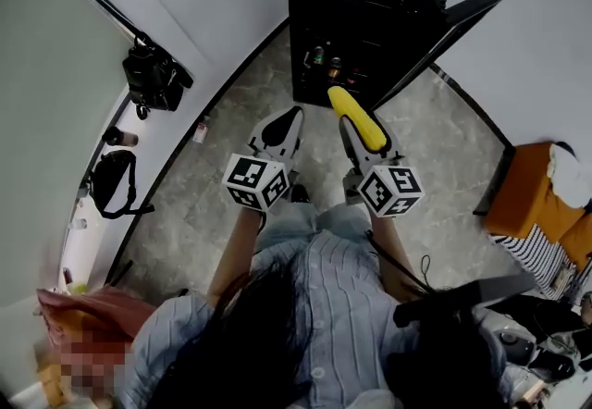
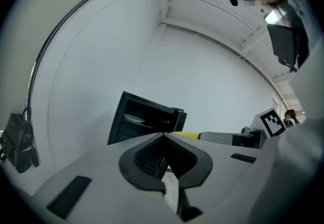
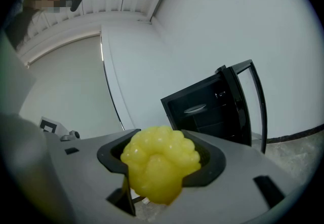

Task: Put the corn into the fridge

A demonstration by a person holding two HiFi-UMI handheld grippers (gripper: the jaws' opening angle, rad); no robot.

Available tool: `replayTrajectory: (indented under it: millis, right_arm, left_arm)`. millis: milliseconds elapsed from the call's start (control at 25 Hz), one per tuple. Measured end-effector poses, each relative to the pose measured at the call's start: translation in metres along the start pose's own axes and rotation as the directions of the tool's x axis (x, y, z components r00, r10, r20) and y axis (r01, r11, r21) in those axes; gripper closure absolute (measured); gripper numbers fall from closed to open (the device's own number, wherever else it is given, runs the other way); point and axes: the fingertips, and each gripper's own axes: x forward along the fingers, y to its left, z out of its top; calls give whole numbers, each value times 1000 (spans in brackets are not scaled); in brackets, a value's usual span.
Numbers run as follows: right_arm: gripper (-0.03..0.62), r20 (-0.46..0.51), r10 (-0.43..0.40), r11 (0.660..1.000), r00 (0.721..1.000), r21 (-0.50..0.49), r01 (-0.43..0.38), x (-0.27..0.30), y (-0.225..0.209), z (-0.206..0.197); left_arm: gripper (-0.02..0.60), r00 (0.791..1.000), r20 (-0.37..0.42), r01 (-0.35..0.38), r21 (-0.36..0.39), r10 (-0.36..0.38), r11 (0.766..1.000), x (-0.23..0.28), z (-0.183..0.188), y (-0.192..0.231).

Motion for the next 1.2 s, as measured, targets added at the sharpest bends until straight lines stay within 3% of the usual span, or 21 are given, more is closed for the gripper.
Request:
replayTrajectory:
  millis: [240,560,1200]
  right_arm:
    - [336,-18,-31,999,999,18,31,12,-18,-1]
    - [336,-59,-5,1000,998,30,6,47,-45,-1]
    - [336,-130,13,999,991,-34,-18,150,-117,9]
  left_arm:
    - [575,999,-34,19,0,-19,1000,20,-5,8]
    - [575,998,-61,-27,3,27,1000,47,-11,26]
    - [575,994,-90,-59,6,60,998,130,-6,54]
